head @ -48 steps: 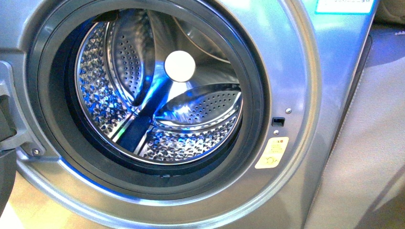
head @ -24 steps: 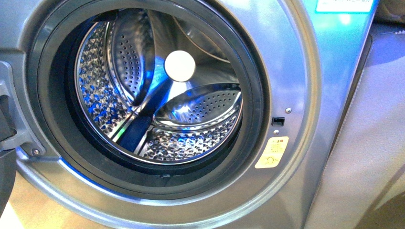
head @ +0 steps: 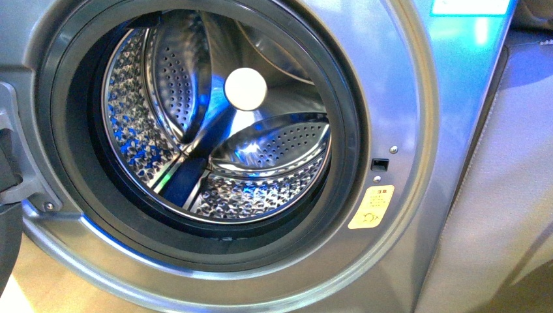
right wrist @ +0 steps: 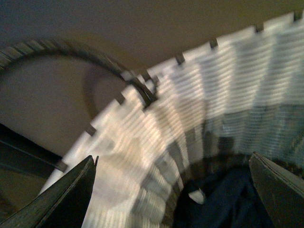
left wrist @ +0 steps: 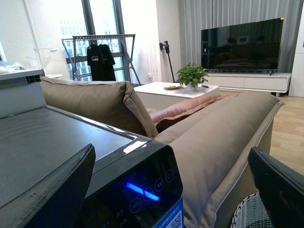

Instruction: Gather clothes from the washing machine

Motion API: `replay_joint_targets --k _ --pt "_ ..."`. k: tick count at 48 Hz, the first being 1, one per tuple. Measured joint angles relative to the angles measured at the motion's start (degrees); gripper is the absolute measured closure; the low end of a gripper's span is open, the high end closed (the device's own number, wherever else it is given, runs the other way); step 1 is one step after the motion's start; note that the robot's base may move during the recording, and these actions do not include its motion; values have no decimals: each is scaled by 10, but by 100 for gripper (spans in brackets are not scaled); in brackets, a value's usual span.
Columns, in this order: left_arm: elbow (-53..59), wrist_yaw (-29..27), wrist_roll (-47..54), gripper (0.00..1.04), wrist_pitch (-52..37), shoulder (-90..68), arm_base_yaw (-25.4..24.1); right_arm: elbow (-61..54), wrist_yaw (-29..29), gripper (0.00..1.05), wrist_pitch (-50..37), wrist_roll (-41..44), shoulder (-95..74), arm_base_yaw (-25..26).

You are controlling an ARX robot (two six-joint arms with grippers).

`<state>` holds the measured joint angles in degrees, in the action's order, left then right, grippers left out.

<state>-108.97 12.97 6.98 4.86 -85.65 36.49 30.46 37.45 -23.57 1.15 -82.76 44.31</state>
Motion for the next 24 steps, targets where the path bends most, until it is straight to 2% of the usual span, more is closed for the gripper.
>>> replay_joint_targets --k 6,12,16,19,24 --pt "0 0 0 7 0 0 0 7 0 7 -49 -84 165 -39" --pt "0 0 0 7 0 0 0 8 -47 7 -90 -147 294 -104" --pt "0 0 0 7 0 0 0 0 -85 7 -96 -153 341 -151" --pt "0 0 0 7 0 0 0 -17 -122 7 -100 -153 380 -199" --pt "0 0 0 7 0 0 0 -79 -232 7 -108 -118 469 -340"
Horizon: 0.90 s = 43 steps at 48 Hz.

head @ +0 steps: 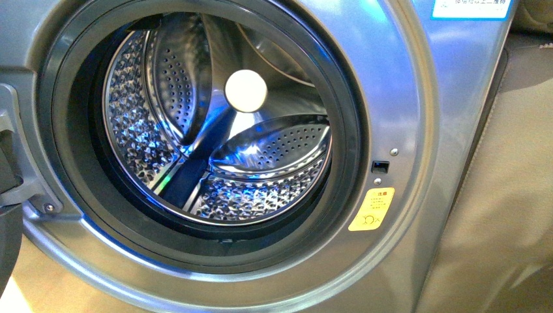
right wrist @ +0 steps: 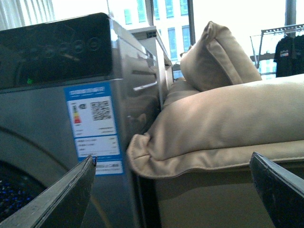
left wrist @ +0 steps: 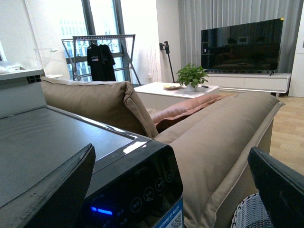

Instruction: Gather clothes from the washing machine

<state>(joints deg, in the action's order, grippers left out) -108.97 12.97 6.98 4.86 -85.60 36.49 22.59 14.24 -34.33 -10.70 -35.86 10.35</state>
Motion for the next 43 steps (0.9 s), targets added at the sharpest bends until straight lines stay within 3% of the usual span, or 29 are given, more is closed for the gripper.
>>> replay_joint_targets --k 4,6,9,15,23,27,37,38,41,43 --pt "0 0 0 7 0 0 0 -47 -117 10 23 51 69 -132" --pt "0 0 0 7 0 0 0 -39 -205 18 134 71 104 -194" --pt "0 0 0 7 0 0 0 -49 -269 28 242 85 142 -241" --pt "0 0 0 7 0 0 0 -88 -268 48 299 98 174 -234" --pt "0 0 0 7 0 0 0 -133 -219 88 297 104 220 -184" --pt "0 0 0 7 0 0 0 -145 -150 103 323 106 250 -127" --pt "0 0 0 7 0 0 0 -172 -143 102 352 106 313 -106" --pt "-8 -22 -5 7 13 -3 4 -176 -143 102 352 106 315 -106" --pt "-90 -214 -49 7 162 -27 8 -182 -143 102 351 106 319 -106" --pt "-105 -293 -62 7 205 -31 -3 -185 -143 102 351 106 323 -105"
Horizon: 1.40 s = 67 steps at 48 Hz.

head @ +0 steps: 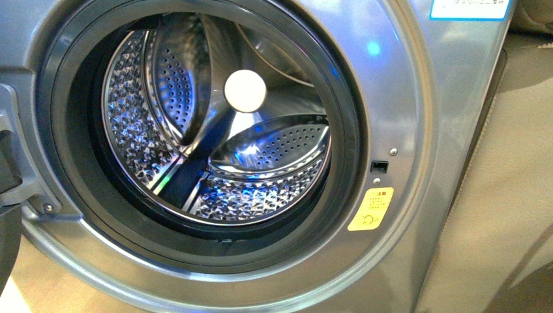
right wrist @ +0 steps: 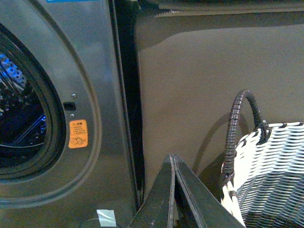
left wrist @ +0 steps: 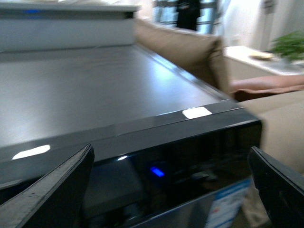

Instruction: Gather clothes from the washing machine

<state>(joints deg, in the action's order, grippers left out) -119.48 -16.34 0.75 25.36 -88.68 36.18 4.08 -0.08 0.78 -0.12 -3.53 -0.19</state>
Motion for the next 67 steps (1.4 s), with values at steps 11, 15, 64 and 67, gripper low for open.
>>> replay_joint_targets --k 11,15,64,67 --pt "6 -96 -47 7 16 6 -122 -21 0 102 -5 0 21 0" --pt "15 -94 -55 7 13 6 -151 -38 0 102 -5 0 32 0" --pt "1024 162 -10 101 -435 534 -352 -38 0 102 -6 0 33 0" --pt "1050 160 -10 101 -440 552 -361 -38 0 102 -6 0 33 0"
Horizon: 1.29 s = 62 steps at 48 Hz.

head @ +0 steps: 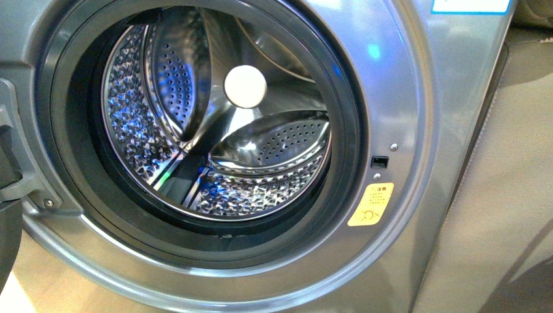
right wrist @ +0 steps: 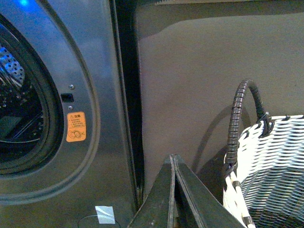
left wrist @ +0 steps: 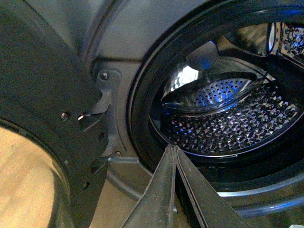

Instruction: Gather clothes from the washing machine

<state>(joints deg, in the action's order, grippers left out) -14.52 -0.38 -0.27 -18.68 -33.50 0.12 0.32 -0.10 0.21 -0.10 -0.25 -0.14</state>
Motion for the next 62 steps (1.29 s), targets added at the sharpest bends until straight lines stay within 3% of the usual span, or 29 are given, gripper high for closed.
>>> replay_joint_targets --k 25,62 --pt "96 4 0 101 14 112 0 0 0 102 0 0 0 0" --pt "141 4 0 101 91 241 0 0 0 102 0 0 0 0"
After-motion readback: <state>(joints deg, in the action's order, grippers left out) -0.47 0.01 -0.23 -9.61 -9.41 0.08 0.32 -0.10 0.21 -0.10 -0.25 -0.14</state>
